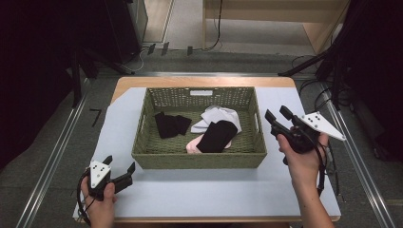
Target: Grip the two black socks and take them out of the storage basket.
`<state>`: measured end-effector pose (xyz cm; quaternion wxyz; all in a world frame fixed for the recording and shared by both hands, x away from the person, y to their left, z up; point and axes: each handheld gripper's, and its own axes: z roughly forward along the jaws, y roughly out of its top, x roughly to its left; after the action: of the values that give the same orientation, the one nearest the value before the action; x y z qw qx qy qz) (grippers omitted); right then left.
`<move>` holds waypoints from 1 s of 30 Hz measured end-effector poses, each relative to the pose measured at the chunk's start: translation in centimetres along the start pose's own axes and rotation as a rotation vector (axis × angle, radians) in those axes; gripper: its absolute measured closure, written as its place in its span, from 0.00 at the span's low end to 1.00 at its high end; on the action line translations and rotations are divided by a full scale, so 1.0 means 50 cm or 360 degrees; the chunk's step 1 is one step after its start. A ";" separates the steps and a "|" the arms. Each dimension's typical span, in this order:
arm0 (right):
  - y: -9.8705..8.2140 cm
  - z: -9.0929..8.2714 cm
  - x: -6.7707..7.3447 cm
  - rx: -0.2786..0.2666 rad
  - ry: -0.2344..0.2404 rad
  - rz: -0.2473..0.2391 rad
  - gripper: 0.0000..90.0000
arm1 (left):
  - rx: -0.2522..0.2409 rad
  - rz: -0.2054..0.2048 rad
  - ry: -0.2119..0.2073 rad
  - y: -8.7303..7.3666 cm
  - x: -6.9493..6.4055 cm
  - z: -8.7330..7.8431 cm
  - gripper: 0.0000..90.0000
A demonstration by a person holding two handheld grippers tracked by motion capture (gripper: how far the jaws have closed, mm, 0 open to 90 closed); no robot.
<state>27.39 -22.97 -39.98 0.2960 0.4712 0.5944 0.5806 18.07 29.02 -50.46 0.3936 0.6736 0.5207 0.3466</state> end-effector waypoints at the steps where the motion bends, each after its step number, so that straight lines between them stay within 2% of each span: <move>1: 0.009 0.013 0.011 0.0005 0.0001 -0.0003 0.49 | -0.0001 0.0000 0.0000 0.000 0.000 0.000 0.19; 11: 0.023 0.073 0.057 0.0038 0.0019 -0.0019 0.49 | 0.0002 0.0000 -0.0004 0.000 0.000 0.000 0.19; 20: 0.012 0.131 0.093 0.0105 0.0052 -0.0025 0.49 | 0.0008 -0.0006 -0.0007 0.001 0.001 0.001 0.19; 26: 0.005 0.156 0.106 0.0144 0.0045 -0.0033 0.49 | 0.0014 -0.0012 -0.0009 0.001 0.002 0.001 0.19; 30: -0.005 0.179 0.117 0.0201 0.0056 -0.0045 0.50 | 0.0021 -0.0017 -0.0010 0.001 0.002 0.003 0.19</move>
<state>33.16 -13.97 -40.44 0.2634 0.4701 0.6415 0.5459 18.23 29.10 -50.46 0.3926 0.6746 0.5253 0.3388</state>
